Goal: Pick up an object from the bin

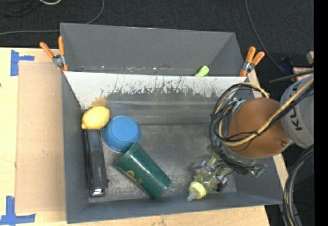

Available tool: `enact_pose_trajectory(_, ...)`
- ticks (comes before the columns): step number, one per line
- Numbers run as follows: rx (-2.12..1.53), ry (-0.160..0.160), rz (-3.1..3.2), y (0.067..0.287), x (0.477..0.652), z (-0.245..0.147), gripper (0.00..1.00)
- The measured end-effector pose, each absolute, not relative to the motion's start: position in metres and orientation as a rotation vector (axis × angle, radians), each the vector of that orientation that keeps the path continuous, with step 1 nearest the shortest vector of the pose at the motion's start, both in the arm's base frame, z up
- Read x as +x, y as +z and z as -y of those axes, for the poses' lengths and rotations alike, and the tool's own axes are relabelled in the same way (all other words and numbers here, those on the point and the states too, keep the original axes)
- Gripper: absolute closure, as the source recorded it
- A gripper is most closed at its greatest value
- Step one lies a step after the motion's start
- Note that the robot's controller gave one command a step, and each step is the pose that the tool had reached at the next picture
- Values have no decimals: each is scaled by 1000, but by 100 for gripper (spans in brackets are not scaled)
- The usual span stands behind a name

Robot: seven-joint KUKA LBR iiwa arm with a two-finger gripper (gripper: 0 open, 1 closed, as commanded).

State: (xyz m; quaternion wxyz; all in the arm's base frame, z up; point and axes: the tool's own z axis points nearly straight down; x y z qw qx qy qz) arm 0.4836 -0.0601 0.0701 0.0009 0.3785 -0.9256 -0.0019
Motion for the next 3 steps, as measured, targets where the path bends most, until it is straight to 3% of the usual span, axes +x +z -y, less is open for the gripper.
enact_pose_trajectory(2,1188,-7,2903,75,483,60,100)
enact_pose_trajectory(3,1181,-19,2894,104,479,59,100)
